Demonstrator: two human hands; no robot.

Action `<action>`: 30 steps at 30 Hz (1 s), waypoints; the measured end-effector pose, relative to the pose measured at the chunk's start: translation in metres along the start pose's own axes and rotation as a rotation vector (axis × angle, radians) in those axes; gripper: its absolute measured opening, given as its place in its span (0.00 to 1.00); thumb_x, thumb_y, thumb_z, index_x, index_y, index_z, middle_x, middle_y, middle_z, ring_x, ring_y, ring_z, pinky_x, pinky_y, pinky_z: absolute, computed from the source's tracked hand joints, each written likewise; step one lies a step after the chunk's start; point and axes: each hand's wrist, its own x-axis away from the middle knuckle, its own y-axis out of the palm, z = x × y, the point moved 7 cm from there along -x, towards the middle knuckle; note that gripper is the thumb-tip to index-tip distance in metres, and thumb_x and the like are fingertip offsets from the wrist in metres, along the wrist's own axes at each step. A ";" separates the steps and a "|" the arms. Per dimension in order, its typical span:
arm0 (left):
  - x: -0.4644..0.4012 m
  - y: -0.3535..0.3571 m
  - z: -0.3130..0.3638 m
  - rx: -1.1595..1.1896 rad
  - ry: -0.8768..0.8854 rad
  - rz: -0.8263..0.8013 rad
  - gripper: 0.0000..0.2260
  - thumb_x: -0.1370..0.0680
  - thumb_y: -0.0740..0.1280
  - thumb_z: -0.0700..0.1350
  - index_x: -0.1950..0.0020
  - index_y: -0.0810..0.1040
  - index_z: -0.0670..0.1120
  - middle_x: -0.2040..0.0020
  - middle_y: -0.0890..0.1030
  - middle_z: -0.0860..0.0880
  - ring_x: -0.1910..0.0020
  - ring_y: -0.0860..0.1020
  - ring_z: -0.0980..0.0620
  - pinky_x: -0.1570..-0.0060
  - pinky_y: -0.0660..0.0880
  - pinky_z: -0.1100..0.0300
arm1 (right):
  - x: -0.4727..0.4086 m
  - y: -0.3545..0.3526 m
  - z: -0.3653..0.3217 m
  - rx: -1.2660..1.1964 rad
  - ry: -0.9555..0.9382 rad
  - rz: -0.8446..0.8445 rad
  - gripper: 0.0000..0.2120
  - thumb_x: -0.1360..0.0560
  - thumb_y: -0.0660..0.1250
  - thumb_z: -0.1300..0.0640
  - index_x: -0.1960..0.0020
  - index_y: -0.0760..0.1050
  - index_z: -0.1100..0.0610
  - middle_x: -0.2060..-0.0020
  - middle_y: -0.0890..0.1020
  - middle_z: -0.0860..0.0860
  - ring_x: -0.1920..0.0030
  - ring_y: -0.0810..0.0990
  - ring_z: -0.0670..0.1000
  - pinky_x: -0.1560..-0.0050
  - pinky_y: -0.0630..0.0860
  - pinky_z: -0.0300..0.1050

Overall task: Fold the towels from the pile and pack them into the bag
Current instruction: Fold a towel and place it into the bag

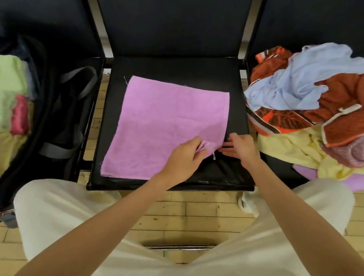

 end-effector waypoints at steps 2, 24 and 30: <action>0.000 -0.010 -0.001 0.057 -0.012 -0.007 0.10 0.21 0.64 0.42 0.60 0.66 0.41 0.69 0.68 0.50 0.68 0.67 0.48 0.67 0.65 0.50 | -0.018 0.011 -0.014 -0.051 -0.014 -0.015 0.09 0.21 0.60 0.59 0.54 0.75 0.64 0.64 0.81 0.58 0.67 0.82 0.55 0.69 0.80 0.42; 0.032 -0.021 -0.056 0.658 -0.417 -0.232 0.13 0.30 0.68 0.34 0.68 0.66 0.44 0.68 0.68 0.48 0.62 0.74 0.48 0.58 0.76 0.51 | -0.042 0.049 -0.097 -0.015 -0.268 0.132 0.04 0.24 0.63 0.62 0.49 0.73 0.59 0.66 0.76 0.53 0.70 0.75 0.48 0.69 0.75 0.40; 0.065 -0.075 -0.127 0.568 -0.557 -0.042 0.11 0.38 0.69 0.43 0.72 0.66 0.47 0.69 0.67 0.47 0.65 0.71 0.47 0.52 0.77 0.45 | -0.032 0.149 -0.111 0.022 -0.332 0.064 0.04 0.24 0.62 0.67 0.55 0.70 0.59 0.71 0.75 0.54 0.77 0.73 0.47 0.76 0.72 0.38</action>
